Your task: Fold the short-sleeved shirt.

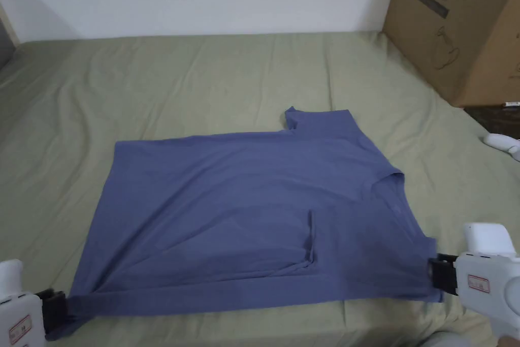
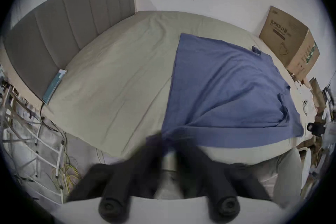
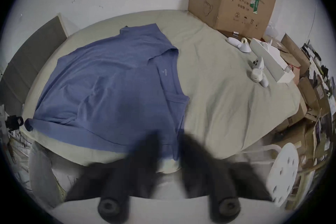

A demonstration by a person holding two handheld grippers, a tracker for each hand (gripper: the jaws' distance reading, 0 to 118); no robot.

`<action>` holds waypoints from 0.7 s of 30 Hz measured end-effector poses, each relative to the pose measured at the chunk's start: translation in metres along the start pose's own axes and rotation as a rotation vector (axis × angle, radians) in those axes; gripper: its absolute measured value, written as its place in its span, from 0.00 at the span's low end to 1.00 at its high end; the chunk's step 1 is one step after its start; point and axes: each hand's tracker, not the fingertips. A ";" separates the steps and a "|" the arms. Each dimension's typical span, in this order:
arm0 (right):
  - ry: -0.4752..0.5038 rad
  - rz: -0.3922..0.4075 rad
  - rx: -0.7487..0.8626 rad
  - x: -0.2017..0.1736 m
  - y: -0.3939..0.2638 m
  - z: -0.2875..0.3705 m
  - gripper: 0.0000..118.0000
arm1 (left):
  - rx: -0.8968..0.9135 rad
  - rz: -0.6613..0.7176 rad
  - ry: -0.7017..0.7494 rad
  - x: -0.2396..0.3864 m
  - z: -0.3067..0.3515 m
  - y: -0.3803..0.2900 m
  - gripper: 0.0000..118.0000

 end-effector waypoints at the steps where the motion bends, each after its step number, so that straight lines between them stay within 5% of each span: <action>1: -0.001 -0.015 0.010 -0.007 -0.004 0.008 0.00 | -0.004 -0.001 0.006 0.001 0.000 -0.003 0.00; 4: 0.105 -0.087 -0.015 -0.008 -0.012 0.009 0.00 | -0.055 -0.027 0.027 0.001 0.001 -0.017 0.00; 8: 0.066 -0.048 -0.041 -0.020 -0.021 0.004 0.00 | -0.059 -0.018 0.023 -0.001 -0.003 -0.023 0.04; 10: 0.061 -0.034 -0.057 -0.023 -0.021 0.002 0.00 | -0.071 -0.008 0.025 -0.003 -0.010 -0.018 0.38; 13: 0.078 -0.053 -0.066 -0.023 -0.020 0.000 0.00 | -0.063 0.039 0.031 -0.008 -0.023 -0.008 0.75; 15: 0.075 -0.057 -0.068 -0.025 -0.022 0.000 0.00 | -0.060 0.061 0.032 -0.014 -0.036 -0.002 0.82; 17: 0.071 -0.056 -0.082 -0.025 -0.023 -0.002 0.00 | -0.063 0.074 0.025 -0.015 -0.047 0.002 0.69; 19: 0.051 -0.057 -0.104 -0.026 -0.025 -0.005 0.00 | -0.085 0.086 -0.017 -0.020 -0.059 0.000 0.02; 21: 0.051 -0.062 -0.110 -0.023 -0.028 -0.005 0.00 | -0.156 0.094 -0.042 -0.017 -0.069 -0.004 0.01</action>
